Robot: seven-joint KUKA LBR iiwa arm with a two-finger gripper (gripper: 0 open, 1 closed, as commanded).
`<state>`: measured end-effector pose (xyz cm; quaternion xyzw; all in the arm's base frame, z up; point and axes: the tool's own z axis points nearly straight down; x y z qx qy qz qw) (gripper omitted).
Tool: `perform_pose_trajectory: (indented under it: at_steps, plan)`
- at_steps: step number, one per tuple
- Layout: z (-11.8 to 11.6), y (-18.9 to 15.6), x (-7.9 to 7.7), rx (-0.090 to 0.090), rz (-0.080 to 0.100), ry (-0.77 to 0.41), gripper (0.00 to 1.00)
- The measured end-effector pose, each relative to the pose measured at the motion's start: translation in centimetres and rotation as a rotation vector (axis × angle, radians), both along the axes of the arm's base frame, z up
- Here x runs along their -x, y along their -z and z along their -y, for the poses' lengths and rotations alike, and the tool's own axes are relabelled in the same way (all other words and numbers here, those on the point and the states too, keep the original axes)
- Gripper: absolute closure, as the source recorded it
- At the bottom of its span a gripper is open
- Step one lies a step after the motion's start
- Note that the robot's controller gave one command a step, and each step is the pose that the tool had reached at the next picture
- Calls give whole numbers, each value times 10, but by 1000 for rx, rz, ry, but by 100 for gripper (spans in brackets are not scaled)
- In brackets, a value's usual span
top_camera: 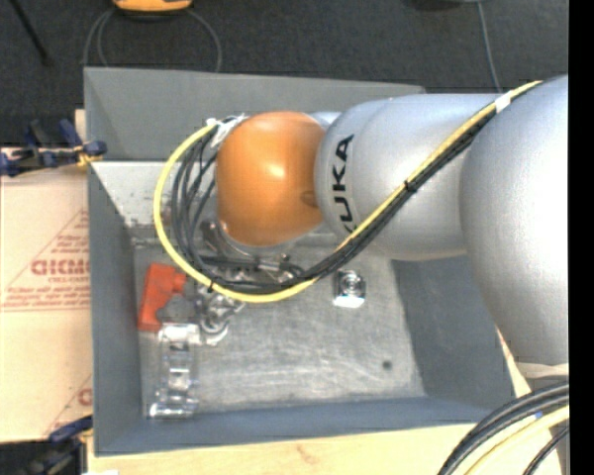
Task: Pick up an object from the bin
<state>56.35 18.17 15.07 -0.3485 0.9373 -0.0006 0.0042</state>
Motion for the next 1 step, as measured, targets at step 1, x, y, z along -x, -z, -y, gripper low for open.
perform_pose_trajectory:
  at_steps: [1]
  plan:
    - [1, -9, -2, 0, -2, 7, 100]
